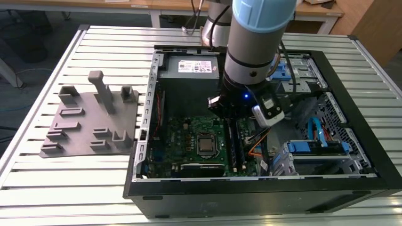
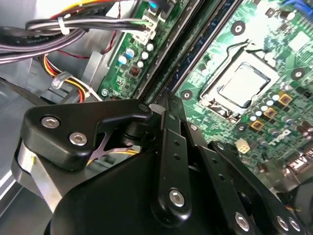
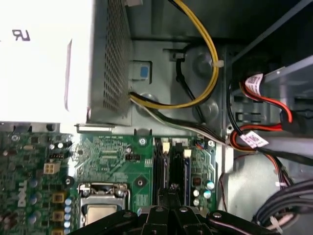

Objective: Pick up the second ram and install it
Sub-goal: 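Press down the second ram until it locks into place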

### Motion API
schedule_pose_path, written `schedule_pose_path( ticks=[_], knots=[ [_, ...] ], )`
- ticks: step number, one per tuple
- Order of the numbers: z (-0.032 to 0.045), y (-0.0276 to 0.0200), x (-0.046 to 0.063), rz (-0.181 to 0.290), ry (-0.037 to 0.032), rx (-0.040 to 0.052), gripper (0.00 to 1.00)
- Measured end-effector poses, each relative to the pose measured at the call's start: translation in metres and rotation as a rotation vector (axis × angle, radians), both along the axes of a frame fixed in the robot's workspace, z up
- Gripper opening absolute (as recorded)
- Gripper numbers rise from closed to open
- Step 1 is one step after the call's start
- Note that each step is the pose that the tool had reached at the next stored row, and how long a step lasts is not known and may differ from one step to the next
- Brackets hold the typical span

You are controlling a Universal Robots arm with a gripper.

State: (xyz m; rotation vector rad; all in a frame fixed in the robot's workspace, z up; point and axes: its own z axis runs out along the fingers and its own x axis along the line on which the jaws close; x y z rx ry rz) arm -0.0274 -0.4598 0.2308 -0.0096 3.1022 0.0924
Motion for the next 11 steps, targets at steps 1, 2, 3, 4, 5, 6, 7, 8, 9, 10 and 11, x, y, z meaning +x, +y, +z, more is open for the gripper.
schedule_pose_path(
  ticks=[1,2,3,4,5,6,7,8,9,10,11],
  knots=[
    [-0.0009,0.0004,0.0,0.0,0.0,-0.0001,0.07],
    [-0.0022,0.0006,0.0,0.0,0.0,-0.0001,0.07],
    [-0.004,0.0009,0.0,0.0,0.0,0.0,0.07],
    [-0.0057,0.0011,0.0,0.0,0.0,-0.0001,0.07],
    [-0.0074,0.0013,0.0,0.0,0.0,0.0,0.07],
    [-0.0088,0.0016,0.0,0.0,0.0,0.0,0.07],
    [-0.0098,0.0018,0.0,0.0,0.0001,-0.0003,0.07],
    [-0.0105,0.0019,0.0,0.0,0.0003,-0.0008,0.07],
    [-0.0111,0.002,0.0,0.0,0.0004,-0.0011,0.07],
    [-0.0117,0.0022,0.0,0.0,0.0004,-0.0011,0.07],
    [-0.0124,0.0024,0.0,0.0,0.0002,-0.0007,0.07]
  ],
)
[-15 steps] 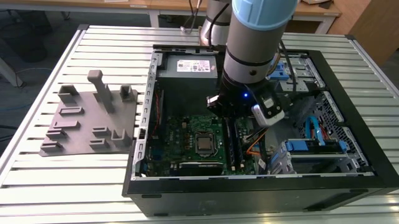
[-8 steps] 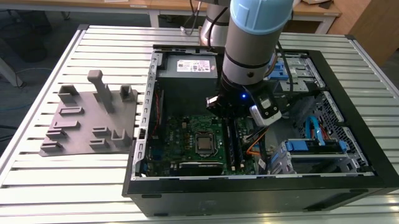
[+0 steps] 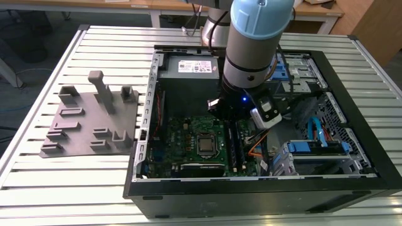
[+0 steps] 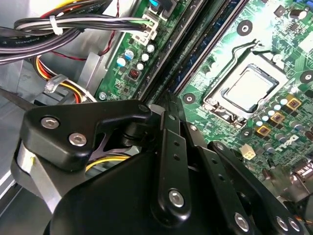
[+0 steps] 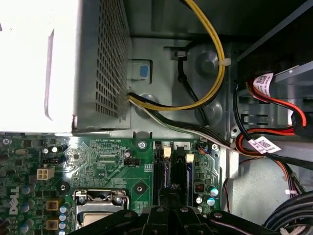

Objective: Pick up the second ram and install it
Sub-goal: 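Press down the second ram until it locks into place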

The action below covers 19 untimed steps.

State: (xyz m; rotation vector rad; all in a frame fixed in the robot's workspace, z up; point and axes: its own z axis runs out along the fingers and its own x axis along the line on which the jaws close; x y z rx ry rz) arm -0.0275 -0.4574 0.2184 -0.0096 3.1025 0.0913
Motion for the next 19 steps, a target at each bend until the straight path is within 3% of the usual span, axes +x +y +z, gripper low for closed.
schedule_pose_path(
  ticks=[6,9,11,19],
  knots=[
    [-0.0014,0.0004,0.0,0.0,-0.0002,0.0007,0.07],
    [0.0062,0.0005,0.0,0.0,-0.0005,0.0013,0.07],
    [0.0066,-0.0004,0.0,0.0,-0.0005,0.0011,0.07],
    [0.0067,-0.02,0.0,0.0,-0.0004,0.0001,0.07]
  ],
)
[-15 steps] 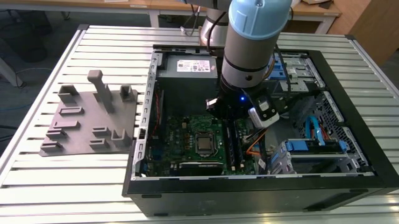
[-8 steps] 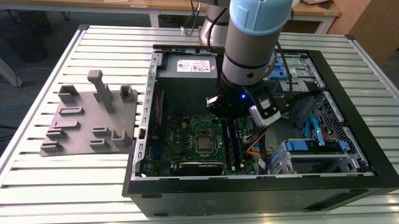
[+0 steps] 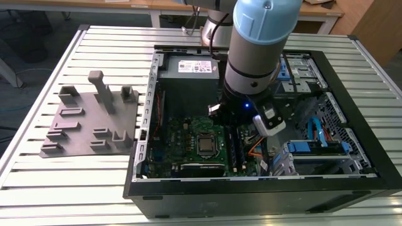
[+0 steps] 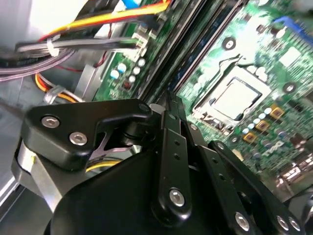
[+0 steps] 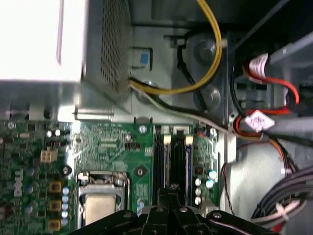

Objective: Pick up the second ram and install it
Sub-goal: 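Press down the second ram until it locks into place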

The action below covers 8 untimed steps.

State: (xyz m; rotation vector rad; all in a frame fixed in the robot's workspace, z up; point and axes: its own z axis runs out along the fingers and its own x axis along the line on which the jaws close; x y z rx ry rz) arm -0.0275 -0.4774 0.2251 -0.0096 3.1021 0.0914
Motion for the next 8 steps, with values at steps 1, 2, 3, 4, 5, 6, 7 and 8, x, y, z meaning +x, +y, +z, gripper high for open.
schedule_pose_path(
  ticks=[1,2,3,4,5,6,7,8],
  knots=[
    [0.0,-0.0032,0.0,0.0,0.0,-0.0002,0.07],
    [-0.0001,-0.0062,0.0,0.0,0.0,-0.0002,0.07],
    [0.0,-0.009,0.0,0.0,0.0001,-0.0006,0.07],
    [-0.0001,-0.0117,0.0,0.0,0.0,-0.0005,0.07],
    [-0.0001,-0.0135,0.0,0.0,0.0001,-0.0008,0.07],
    [-0.0002,-0.0147,0.0,0.0,0.0001,-0.0012,0.07],
    [-0.0004,-0.0153,0.0,0.0,0.0,-0.0014,0.07],
    [-0.0008,-0.0154,0.0,0.0,0.0,-0.0014,0.07]
  ],
)
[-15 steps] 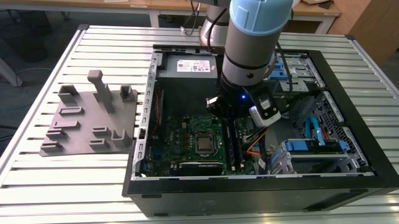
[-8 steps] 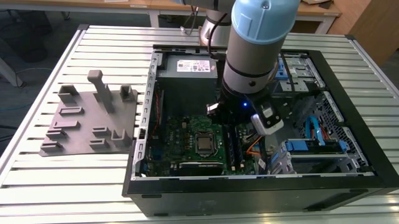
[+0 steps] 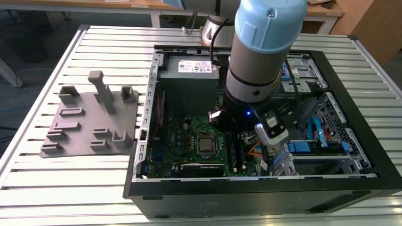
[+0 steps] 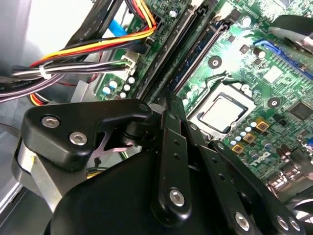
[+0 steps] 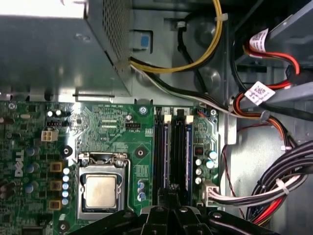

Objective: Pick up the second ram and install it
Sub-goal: 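Press down the second ram until it locks into place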

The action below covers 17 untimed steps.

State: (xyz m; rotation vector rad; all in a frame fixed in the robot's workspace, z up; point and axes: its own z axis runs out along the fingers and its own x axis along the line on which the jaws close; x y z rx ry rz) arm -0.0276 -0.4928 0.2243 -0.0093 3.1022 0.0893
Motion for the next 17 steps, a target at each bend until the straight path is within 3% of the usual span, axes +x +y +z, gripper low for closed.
schedule_pose_path(
  ticks=[17],
  knots=[
    [-0.0077,-0.0002,0.0001,0.0,0.0002,-0.0007,0.07]
  ],
)
